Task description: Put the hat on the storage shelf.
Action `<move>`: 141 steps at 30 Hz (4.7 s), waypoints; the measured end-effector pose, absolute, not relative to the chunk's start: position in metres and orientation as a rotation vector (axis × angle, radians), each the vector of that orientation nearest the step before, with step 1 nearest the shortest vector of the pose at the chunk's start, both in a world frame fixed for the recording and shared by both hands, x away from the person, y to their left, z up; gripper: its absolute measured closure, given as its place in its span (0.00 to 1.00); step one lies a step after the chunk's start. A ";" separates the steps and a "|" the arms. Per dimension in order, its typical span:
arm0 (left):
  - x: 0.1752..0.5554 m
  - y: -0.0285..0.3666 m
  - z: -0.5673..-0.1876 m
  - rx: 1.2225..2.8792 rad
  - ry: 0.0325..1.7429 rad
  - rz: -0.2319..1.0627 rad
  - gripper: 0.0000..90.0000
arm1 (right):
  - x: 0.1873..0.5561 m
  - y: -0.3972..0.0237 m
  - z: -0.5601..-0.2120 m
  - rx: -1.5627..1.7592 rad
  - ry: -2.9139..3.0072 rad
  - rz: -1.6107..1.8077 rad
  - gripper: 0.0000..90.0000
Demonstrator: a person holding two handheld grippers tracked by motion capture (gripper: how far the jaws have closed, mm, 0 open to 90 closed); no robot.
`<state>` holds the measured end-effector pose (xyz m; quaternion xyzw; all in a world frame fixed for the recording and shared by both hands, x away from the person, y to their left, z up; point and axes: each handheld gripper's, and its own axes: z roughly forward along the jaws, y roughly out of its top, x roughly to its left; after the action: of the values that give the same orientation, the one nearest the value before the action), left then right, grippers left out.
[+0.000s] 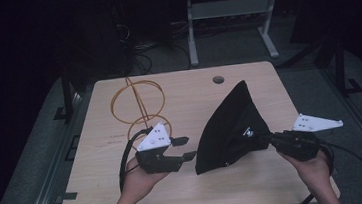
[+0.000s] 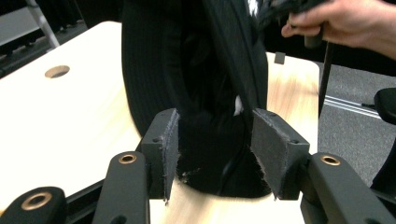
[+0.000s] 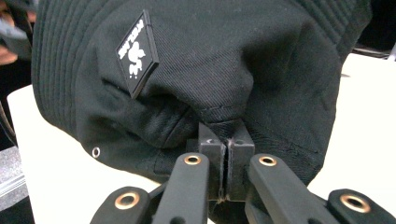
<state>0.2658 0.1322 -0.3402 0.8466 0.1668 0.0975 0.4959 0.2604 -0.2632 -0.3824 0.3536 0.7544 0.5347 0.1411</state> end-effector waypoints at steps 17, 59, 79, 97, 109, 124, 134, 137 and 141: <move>0.261 0.160 -0.387 2.071 0.481 0.255 0.49 | 0.278 -0.265 -0.354 1.062 2.257 1.553 0.98; 0.250 0.162 -0.409 2.087 0.387 0.260 0.44 | 0.323 -0.232 -0.275 1.065 2.202 1.735 0.98; 0.252 0.158 -0.413 2.106 0.360 0.247 0.42 | 0.346 -0.201 -0.247 1.043 2.220 1.743 0.98; 0.253 0.153 -0.415 2.110 0.354 0.237 0.41 | 0.356 -0.171 -0.223 0.961 2.247 1.728 0.98; 0.253 0.154 -0.415 2.118 0.355 0.231 0.41 | 0.362 -0.154 -0.216 0.923 2.269 1.704 0.97; 0.252 0.155 -0.415 2.118 0.351 0.225 0.40 | 0.370 -0.122 -0.199 0.868 2.293 1.689 0.97; 0.255 0.159 -0.415 2.106 0.361 0.229 0.39 | 0.383 -0.096 -0.188 0.819 2.337 1.661 0.97; 0.257 0.163 -0.414 2.086 0.382 0.208 0.39 | 0.388 -0.089 -0.185 0.819 2.350 1.650 0.97; 0.259 0.167 -0.413 2.065 0.397 0.206 0.39 | 0.394 -0.081 -0.182 0.820 2.365 1.634 0.97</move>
<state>0.2595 0.1672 -0.4130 0.8509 0.1638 0.0849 0.4919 0.3942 -0.0815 -0.1822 0.2735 0.7888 0.5451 0.0759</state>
